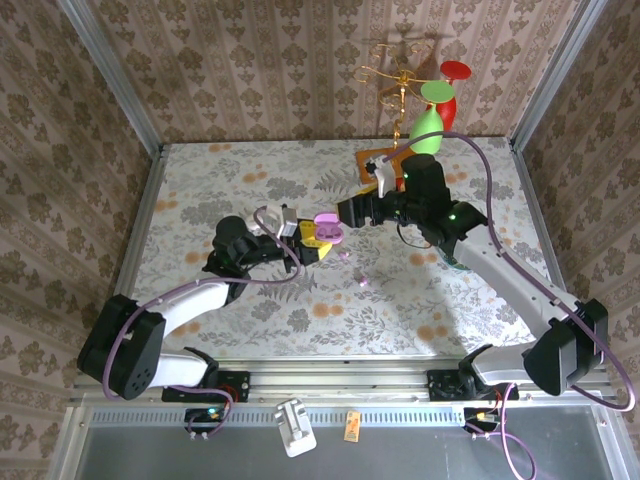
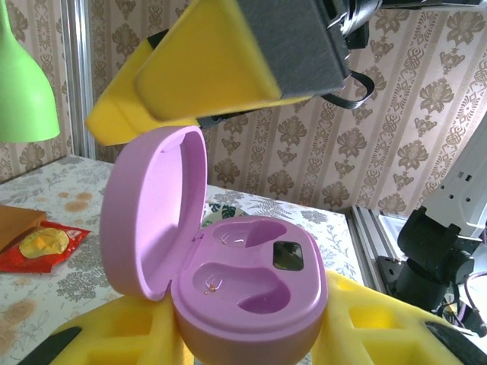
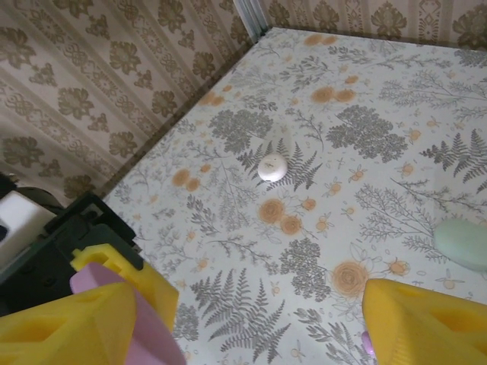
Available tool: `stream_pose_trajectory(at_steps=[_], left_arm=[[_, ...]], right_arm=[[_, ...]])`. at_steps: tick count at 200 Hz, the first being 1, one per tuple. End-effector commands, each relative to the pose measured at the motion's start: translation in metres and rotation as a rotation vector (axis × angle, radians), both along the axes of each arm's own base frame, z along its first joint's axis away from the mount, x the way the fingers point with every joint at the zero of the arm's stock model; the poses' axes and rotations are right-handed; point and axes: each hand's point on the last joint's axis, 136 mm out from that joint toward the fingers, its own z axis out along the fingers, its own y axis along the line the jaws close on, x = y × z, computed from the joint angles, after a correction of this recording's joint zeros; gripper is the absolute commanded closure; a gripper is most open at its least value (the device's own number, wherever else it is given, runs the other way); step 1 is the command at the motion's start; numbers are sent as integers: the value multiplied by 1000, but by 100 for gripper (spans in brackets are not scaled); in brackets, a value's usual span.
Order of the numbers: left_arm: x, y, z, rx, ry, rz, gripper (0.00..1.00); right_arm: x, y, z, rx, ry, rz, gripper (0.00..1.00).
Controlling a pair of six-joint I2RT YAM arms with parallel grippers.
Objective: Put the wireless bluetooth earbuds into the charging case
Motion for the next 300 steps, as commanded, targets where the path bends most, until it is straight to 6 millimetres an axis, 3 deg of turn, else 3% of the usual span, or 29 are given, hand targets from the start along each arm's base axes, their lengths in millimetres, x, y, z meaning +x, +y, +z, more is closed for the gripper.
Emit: stream_pose_trajectory(at_steps=[1,25,43,65,100,130,152,155,183,243,300], left_arm=[[2,3,4,-27,-53,9,77],[3,7,2,-31,-93,24,77],[5,10,2,-29,-138,41,77],[9,14,0,-20,-188,72,77],[14,21,-1,-16,-222,111,77],[14,23,0,-17,-220,116,77],[13,24,2,-21,-227,118,77],[13,25,2,-21,-226,119,77],[11,27,3,-21,-233,123,77],[10,28,3,-12,-242,128,77],[10,28,1,-3,-245,126,77]], right_arm=[[-11,-3,37,108,-49,6,21],[-11,-17,35,134,-34,-57,21],[-2,-40,20,134,-6,-199,21],[5,-69,-20,109,101,-363,22],[-3,-88,-93,-24,293,-461,22],[-8,-74,-141,-61,437,-412,26],[-9,-63,-160,-125,495,-371,32],[-10,-62,-173,-157,528,-367,34],[-16,-60,-198,-301,597,-362,44],[-26,-37,-231,-255,725,-289,57],[-36,-40,-254,-139,853,-282,63]])
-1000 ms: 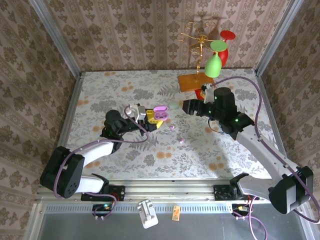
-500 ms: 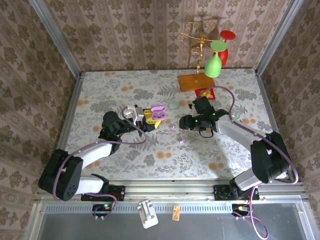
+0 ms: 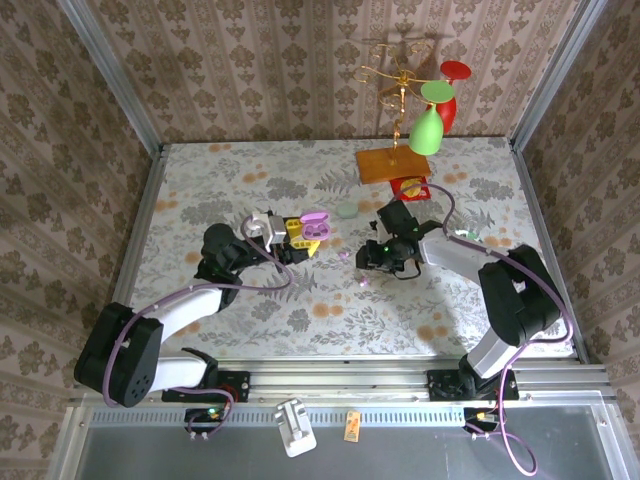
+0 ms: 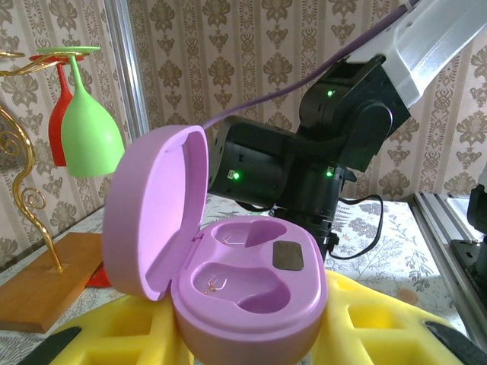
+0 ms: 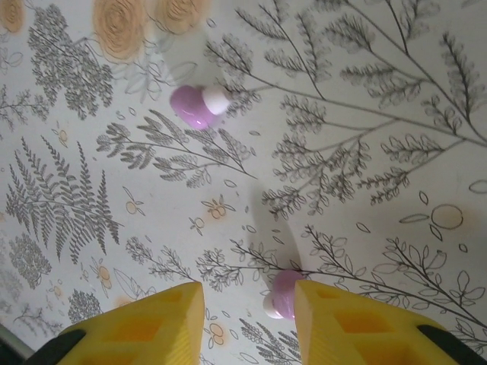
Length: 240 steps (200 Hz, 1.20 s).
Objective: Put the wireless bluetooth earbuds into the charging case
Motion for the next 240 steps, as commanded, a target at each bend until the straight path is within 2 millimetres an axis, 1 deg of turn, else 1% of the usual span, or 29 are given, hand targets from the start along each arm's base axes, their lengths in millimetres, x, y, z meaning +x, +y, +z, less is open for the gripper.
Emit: stream_pose_trajectory(at_steps=[1,32,57,121,178,240], left_arm=[[-1,3,4,1,-35,6,77],[-1,3,4,2,-33,4,77],[-1,3,4,4,-29,1,77],[-1,1,4,8,-22,-9,77],[0,1,4,10,-19,-10,77],[0,1,3,12,-21,-9,76]], right_arm=[[-6,3,-9,77,62,-21,63],[-10,2,-19,125,101,-33,63],[-14,-1,-31,117,129,-43,63],[-20,0,-41,137,156,-47,68],[-21,2,-38,159,152,-50,73],[-23,1,-29,165,140,-58,70]])
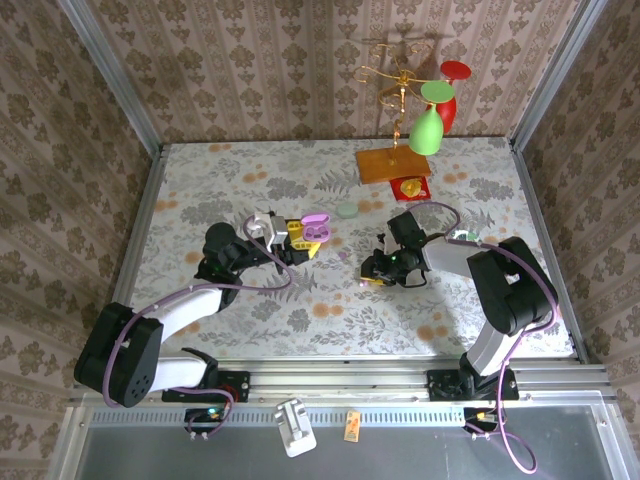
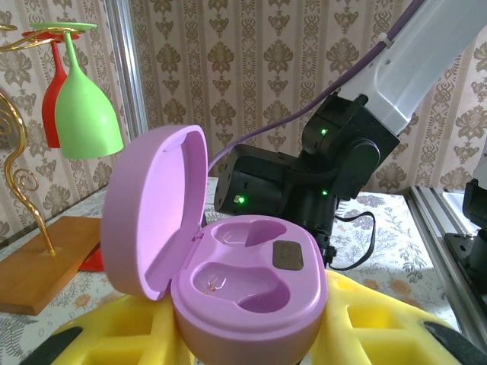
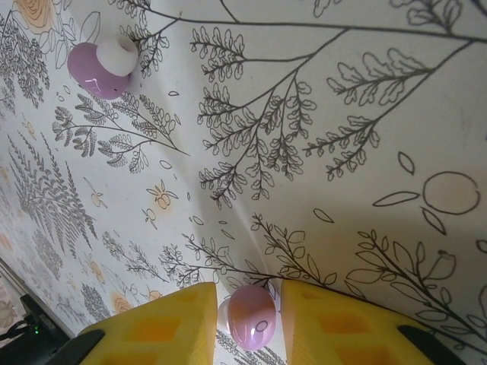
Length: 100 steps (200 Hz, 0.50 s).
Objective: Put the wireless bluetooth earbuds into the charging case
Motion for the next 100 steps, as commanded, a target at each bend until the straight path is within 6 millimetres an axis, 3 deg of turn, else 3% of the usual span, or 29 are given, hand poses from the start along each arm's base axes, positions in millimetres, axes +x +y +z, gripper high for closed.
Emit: stream_pose_trajectory(at_steps=[1,100], left_arm=[[-1,2,11,-11,-59,-8,76],[-2,2,11,-9,-61,-9,76]], right_arm=[[-7,2,7,21,6,-3,70],[-7,6,6,56,14,-11,70]])
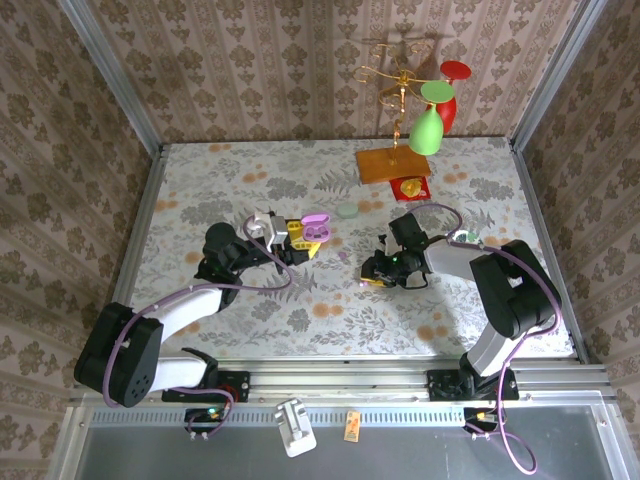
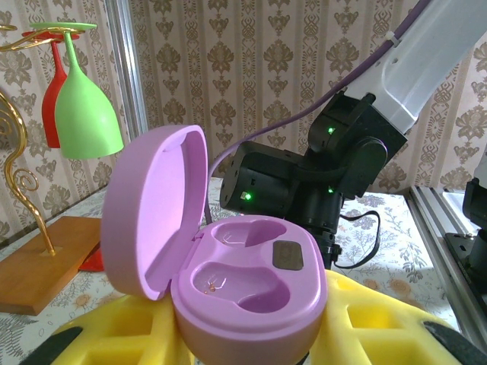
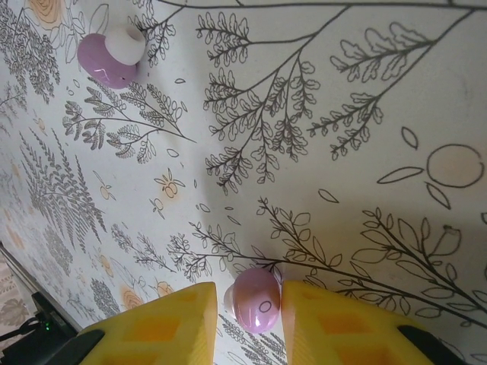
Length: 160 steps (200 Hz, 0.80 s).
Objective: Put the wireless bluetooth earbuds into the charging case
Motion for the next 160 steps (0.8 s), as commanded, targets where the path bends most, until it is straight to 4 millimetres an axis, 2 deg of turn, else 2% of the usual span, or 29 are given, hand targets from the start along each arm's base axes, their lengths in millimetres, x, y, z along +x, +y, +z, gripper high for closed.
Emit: stream_pose_trajectory(at_steps=[1,160], left_arm=[[-2,2,10,-9,-60,-8,76],[1,1,9,-6,-61,-9,76]], right_arm=[[-5,6,3,35,15,6,70],[-7,17,1,61,33,32,71]])
